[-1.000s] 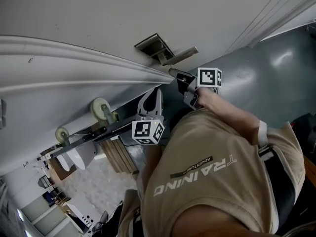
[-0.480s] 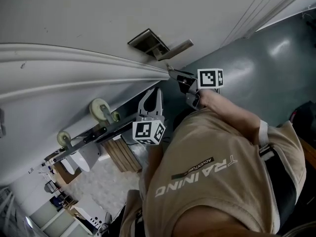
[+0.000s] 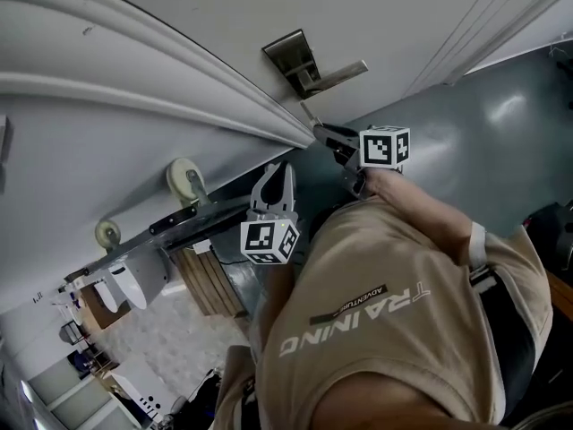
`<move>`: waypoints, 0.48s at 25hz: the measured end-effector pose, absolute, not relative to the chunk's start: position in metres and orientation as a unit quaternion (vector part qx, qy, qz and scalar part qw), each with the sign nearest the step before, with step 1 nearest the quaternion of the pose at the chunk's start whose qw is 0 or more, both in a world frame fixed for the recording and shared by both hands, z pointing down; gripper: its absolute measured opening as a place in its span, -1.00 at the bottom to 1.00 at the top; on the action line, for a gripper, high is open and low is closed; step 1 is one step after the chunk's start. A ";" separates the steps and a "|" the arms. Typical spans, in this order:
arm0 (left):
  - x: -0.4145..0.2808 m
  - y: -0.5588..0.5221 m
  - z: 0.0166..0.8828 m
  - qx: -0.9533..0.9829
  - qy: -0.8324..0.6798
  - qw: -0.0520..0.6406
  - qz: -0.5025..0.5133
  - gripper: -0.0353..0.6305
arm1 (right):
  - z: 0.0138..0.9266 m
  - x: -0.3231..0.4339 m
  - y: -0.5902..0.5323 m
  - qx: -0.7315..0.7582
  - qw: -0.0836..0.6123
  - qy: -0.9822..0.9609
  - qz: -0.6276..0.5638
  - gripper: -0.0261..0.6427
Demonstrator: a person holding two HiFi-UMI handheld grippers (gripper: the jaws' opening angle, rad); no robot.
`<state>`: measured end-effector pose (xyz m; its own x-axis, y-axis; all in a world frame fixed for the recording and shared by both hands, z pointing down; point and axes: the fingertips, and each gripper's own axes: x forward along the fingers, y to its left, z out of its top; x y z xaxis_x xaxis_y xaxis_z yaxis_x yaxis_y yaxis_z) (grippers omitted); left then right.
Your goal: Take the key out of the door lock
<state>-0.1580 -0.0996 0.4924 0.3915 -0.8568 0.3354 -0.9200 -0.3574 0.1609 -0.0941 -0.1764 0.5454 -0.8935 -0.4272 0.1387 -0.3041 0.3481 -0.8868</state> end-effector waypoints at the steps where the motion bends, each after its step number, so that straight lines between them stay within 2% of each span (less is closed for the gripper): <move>1: -0.161 -0.095 0.491 0.818 -0.543 0.161 0.096 -0.87 | 0.541 -0.095 -0.172 -0.225 0.055 0.825 -0.516 -0.84; 12: -0.159 -0.050 0.482 0.840 -0.513 0.162 0.075 -0.87 | 0.522 -0.068 -0.109 -0.286 0.038 0.831 -0.476 -0.84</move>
<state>-0.1591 -0.0502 0.4821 0.4632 -0.8371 0.2911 -0.8853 -0.4219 0.1954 -0.0676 -0.1093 0.5223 -0.8335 -0.5111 0.2102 -0.4396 0.3827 -0.8126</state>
